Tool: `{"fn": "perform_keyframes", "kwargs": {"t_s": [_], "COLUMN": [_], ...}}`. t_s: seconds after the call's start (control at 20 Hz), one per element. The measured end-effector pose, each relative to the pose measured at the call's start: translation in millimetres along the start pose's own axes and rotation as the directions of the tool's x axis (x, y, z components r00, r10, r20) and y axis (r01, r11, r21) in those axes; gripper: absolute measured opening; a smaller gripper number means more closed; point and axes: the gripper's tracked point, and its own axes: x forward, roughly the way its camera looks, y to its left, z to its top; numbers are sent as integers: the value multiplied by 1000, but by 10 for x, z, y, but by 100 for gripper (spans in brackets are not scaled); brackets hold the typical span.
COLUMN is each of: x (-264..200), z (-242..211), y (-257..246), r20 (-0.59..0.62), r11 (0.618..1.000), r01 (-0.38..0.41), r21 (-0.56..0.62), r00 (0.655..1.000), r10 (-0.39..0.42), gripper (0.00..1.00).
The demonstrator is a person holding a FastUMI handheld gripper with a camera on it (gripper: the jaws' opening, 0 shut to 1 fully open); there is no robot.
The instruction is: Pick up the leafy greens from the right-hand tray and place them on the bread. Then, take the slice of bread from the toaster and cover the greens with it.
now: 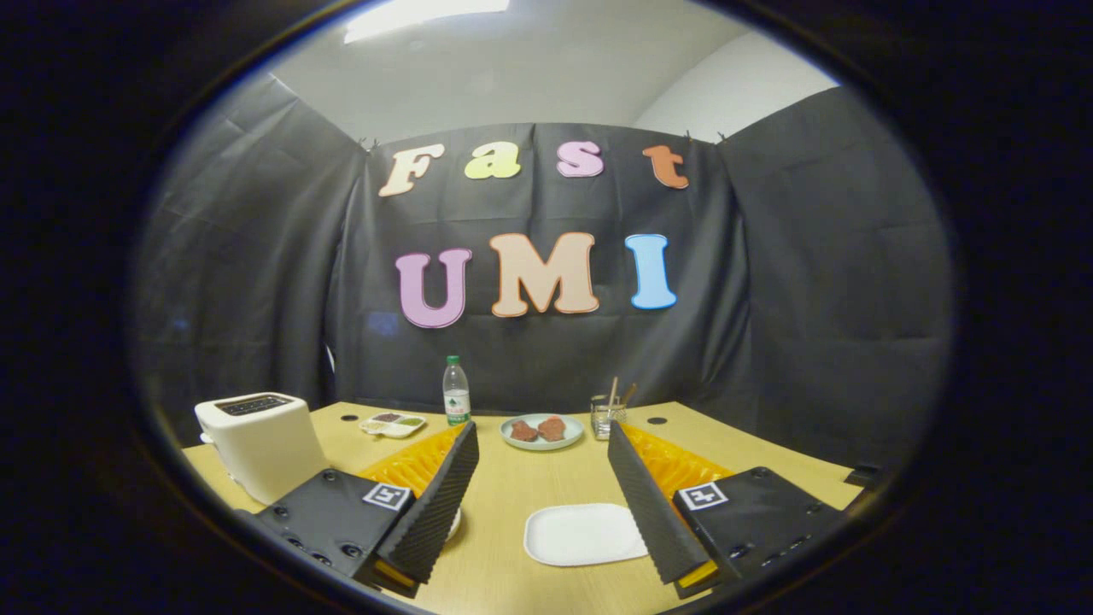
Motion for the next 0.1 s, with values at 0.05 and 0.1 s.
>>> {"fn": "perform_keyframes", "kwargs": {"t_s": [0.05,0.1], "x": [-9,-13], "z": [1,-17], "y": [20,14], "r20": [2,1], "r11": [1000,1000], "r01": [-5,-7], "r21": [4,5], "r00": [1000,1000], "r10": [5,7], "gripper": [97,97]}}
